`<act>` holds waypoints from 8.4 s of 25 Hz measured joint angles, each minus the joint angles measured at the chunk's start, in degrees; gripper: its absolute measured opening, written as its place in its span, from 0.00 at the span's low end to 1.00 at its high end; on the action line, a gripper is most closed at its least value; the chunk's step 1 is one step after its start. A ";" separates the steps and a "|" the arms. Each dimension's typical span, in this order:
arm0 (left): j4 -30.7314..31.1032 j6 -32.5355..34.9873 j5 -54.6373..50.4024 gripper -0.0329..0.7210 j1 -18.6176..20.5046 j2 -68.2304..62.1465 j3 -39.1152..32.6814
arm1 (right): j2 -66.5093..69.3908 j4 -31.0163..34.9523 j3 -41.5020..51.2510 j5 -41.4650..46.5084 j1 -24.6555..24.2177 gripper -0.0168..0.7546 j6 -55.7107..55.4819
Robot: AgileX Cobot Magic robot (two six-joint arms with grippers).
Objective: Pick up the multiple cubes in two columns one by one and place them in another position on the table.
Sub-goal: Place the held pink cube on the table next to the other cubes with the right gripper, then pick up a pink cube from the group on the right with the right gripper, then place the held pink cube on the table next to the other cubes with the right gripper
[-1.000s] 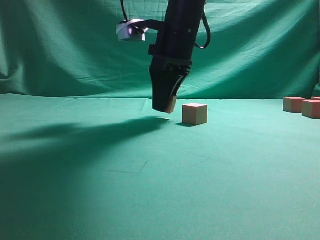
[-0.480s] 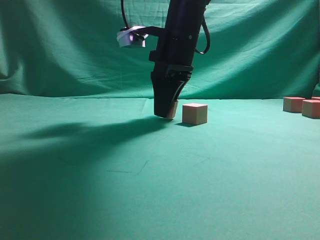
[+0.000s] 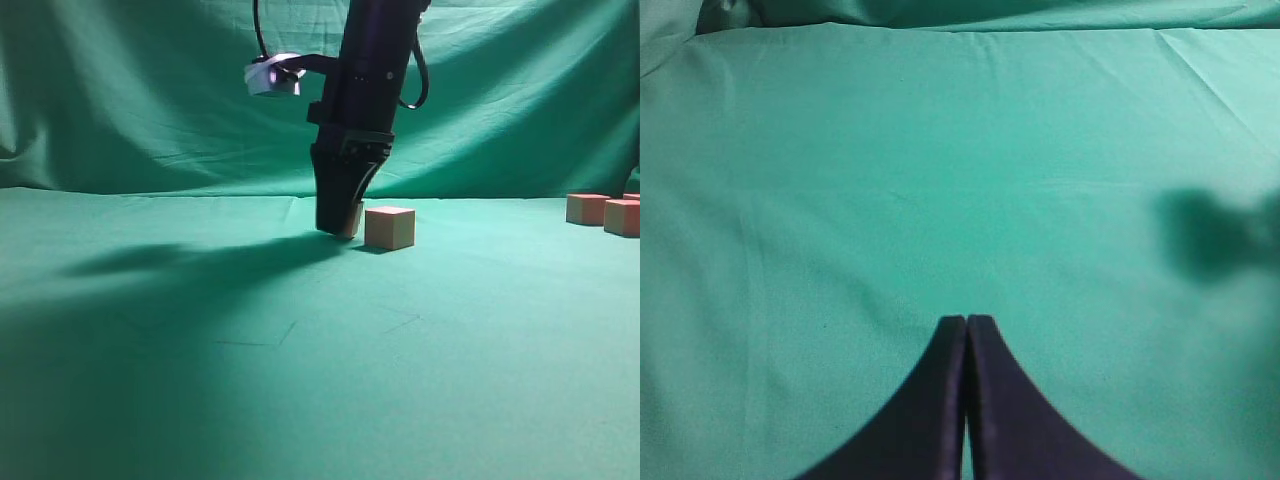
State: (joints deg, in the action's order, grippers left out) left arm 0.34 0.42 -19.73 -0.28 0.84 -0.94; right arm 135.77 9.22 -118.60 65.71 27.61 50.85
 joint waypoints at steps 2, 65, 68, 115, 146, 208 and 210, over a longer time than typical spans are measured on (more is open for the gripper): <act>0.00 0.00 0.00 0.04 0.00 0.00 0.00 | 0.48 1.31 0.00 0.00 0.00 0.37 0.89; 0.33 0.00 0.00 0.04 0.00 0.00 0.00 | -37.41 -20.00 5.93 6.20 -3.14 0.55 -44.26; 0.33 0.00 0.00 0.04 0.00 0.00 0.00 | -44.71 -20.22 16.73 6.20 -8.88 0.55 -47.79; 0.33 0.00 0.00 0.04 0.00 0.00 0.00 | -37.24 -8.17 57.23 -24.03 -26.99 0.69 -42.62; 0.36 0.00 0.00 0.04 0.00 0.00 0.00 | -30.91 -8.17 57.23 -27.88 -27.37 0.37 -42.50; 0.36 0.00 0.00 0.04 0.00 0.00 0.00 | -5.16 -5.03 -5.42 5.46 10.15 0.37 -52.24; 0.36 0.00 0.00 0.04 0.00 0.00 0.00 | -4.19 -5.00 -5.63 5.46 10.15 0.37 -52.59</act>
State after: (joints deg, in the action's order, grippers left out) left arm 0.70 0.42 -19.73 -0.28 0.84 -0.94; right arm 131.58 4.22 -124.22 71.16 37.76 -1.75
